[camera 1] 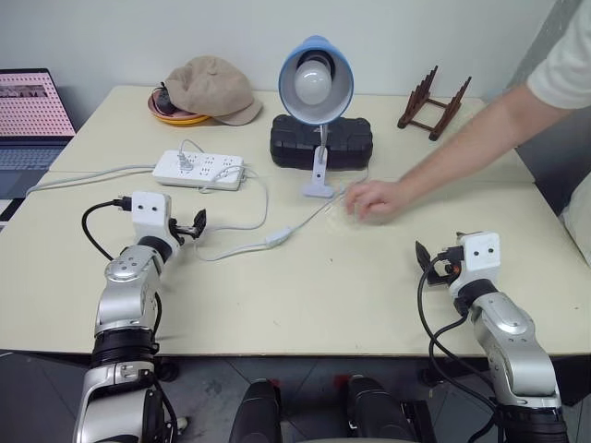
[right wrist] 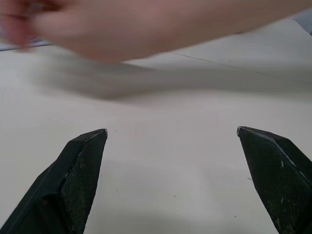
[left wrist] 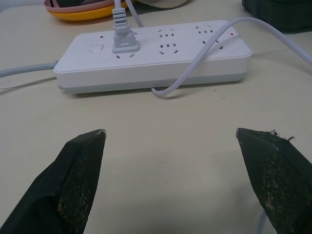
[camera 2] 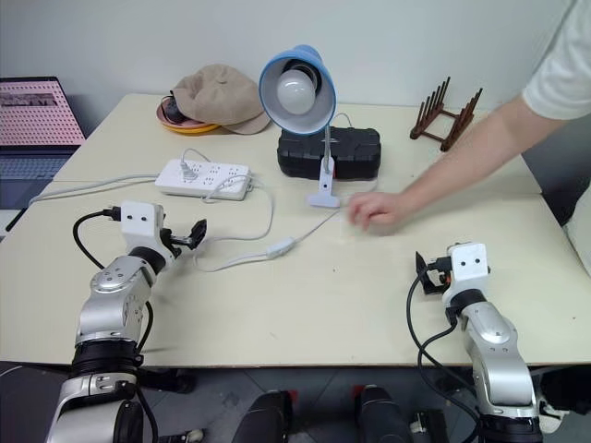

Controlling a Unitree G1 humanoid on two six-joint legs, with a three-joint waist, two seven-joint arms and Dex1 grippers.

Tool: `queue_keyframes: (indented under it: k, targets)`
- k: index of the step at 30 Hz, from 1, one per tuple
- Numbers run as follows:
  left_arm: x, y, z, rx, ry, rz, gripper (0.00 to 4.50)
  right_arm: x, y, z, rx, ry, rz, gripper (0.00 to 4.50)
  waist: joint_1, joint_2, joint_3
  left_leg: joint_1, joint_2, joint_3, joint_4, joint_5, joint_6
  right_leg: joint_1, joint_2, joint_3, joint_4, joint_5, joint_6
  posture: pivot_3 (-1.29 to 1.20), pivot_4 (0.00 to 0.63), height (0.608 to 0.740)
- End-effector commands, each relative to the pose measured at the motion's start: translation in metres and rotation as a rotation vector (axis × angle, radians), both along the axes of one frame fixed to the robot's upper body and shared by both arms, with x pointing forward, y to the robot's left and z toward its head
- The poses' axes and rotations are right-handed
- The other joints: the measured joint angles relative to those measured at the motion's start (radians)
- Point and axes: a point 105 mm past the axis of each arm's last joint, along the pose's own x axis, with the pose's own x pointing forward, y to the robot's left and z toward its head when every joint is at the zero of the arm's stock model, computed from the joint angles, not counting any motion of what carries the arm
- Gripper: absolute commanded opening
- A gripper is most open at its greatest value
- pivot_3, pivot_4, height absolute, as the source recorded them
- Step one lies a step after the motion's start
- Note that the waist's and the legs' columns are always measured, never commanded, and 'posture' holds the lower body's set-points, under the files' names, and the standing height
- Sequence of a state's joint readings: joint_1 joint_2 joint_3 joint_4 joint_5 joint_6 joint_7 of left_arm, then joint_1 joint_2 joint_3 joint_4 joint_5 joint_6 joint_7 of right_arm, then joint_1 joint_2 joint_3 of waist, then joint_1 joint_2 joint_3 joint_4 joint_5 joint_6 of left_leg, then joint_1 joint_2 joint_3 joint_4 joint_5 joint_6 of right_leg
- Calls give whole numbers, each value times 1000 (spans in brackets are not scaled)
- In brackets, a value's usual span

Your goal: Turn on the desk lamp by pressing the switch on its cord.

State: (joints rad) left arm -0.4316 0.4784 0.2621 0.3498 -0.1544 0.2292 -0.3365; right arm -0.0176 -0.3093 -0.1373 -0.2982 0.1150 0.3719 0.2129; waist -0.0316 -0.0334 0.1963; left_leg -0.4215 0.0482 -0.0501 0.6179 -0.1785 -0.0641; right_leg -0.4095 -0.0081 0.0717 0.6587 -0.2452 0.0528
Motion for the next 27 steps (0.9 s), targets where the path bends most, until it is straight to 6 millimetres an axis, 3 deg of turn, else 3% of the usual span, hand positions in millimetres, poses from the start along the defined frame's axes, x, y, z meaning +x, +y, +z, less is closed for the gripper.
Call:
queue_keyframes:
  k: [1, 4, 10, 14, 18, 23, 27]
  targets:
    - [1, 1, 23, 47, -61, -8, 4464, -1, -3, 14, -9, -59, -12, 4500, 0, 0, 0, 0, 0, 0, 0, 0, 0, 0, 0, 0, 0, 0, 0, 0, 150, 740]
    - [0, 1, 24, 42, -57, -32, 4464, -1, -2, 15, -12, -59, -4, 4500, 0, 0, 0, 0, 0, 0, -1, 0, 0, 0, 0, 0, 0, 0, 0, 0, 150, 740]
    - [-11, -27, 46, 163, -13, -347, 4464, -7, 12, 20, -18, -37, 127, 4500, 0, 0, 0, 0, 0, 0, -4, 0, 0, -2, 0, 0, -1, -1, -1, 0, 150, 740]
    - [-26, -54, 58, 248, 117, -659, 4464, -28, 47, 33, 29, 9, 451, 4500, 0, 0, 0, 1, 0, 1, -6, 0, 0, -2, 0, 0, -1, -1, -2, 0, 150, 740]
    - [-44, -88, 47, 336, 285, -960, 4464, -53, 69, 34, 17, 113, 703, 4500, 1, 0, 0, 1, 0, 1, -7, 0, 0, -2, 0, 0, -2, -3, -4, 0, 150, 740]
    - [-29, -107, 27, 417, 340, -1031, 4464, -63, 84, 41, 49, 143, 792, 4500, 0, 0, 0, 1, 0, 1, -7, 0, 0, -2, -1, 0, -2, -3, -3, 0, 150, 740]
    - [-16, -114, 0, 511, 390, -1043, 4464, -64, 89, 40, 52, 136, 773, 4500, -2, 0, 0, 0, 0, 1, -7, 0, 0, -3, 0, 0, -2, -3, -3, 0, 150, 740]
